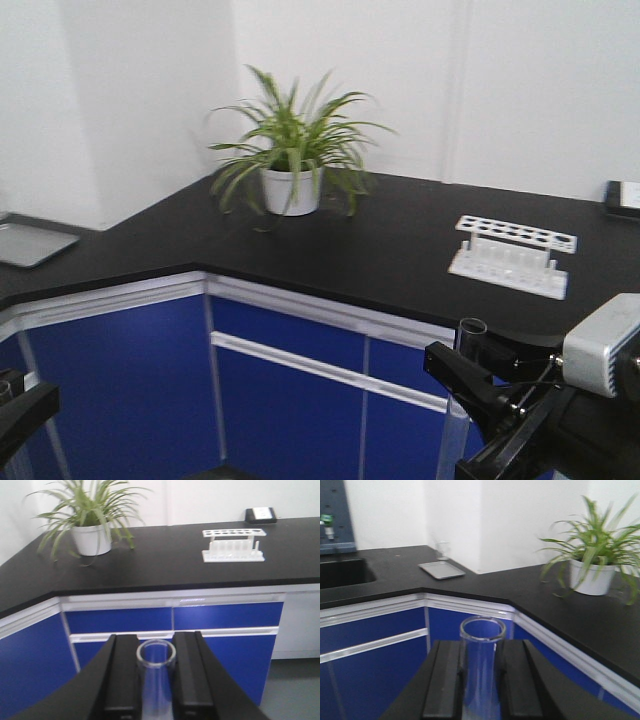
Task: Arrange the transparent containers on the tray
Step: 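Drive the base to the bench with the yellow tray, holding tubes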
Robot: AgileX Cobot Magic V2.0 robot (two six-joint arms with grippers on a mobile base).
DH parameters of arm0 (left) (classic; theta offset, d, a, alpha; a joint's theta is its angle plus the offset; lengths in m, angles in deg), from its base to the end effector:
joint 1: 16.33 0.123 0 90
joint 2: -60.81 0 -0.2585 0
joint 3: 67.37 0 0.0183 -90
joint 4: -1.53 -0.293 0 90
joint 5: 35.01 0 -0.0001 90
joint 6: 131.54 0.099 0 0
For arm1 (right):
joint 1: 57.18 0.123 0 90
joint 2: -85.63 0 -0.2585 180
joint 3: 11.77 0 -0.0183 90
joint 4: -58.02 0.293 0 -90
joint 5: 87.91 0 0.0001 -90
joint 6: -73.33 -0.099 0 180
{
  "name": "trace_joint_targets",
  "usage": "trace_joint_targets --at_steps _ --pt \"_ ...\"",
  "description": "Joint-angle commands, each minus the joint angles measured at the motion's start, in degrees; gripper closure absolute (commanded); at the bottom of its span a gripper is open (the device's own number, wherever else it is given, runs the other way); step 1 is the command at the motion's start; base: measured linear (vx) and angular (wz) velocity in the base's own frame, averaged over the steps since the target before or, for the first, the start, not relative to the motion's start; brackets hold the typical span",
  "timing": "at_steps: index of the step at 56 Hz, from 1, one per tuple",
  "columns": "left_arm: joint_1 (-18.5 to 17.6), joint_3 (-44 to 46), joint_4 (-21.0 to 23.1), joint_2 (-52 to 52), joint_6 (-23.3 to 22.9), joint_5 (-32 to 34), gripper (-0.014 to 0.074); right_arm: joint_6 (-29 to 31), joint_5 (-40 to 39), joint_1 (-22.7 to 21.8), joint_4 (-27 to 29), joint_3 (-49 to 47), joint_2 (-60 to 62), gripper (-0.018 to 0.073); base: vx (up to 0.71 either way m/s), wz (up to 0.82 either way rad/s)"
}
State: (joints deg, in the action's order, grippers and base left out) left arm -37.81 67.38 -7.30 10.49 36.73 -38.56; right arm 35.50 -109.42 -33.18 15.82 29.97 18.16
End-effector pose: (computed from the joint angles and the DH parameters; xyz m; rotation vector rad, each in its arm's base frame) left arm 0.2107 -0.0819 0.2960 0.2735 1.7172 -0.3053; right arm 0.2454 0.1359 0.2777 -0.5602 1.5445 0.4919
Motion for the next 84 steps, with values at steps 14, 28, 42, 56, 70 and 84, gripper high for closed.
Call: trace_joint_targets --at_steps 14,28,42,56,70,84 --pt "-0.4 1.6 0.3 0.3 -0.6 4.8 0.06 0.1 -3.5 0.0 0.8 -1.7 1.1 0.0572 -0.31 0.53" --pt "-0.4 1.6 0.3 0.4 -0.6 4.7 0.06 0.1 -3.5 0.0 0.8 -1.7 1.1 0.0572 -0.29 0.58" --pt "-0.4 1.6 0.3 0.3 -0.6 4.7 0.06 0.1 -3.5 0.0 0.8 -1.7 1.1 0.0572 -0.27 0.58" --pt "-0.4 1.6 0.3 0.3 -0.6 4.7 0.06 0.1 -3.5 0.0 0.8 -1.7 1.1 0.0572 -0.22 0.54" --pt "-0.4 1.6 0.3 0.3 -0.6 4.6 0.06 0.1 -3.5 0.0 0.8 -1.7 1.1 0.0572 -0.15 0.55" --pt "-0.4 1.6 0.3 0.3 -0.6 4.6 0.06 0.1 -3.5 0.0 0.8 -1.7 1.1 0.0572 -0.07 0.57"
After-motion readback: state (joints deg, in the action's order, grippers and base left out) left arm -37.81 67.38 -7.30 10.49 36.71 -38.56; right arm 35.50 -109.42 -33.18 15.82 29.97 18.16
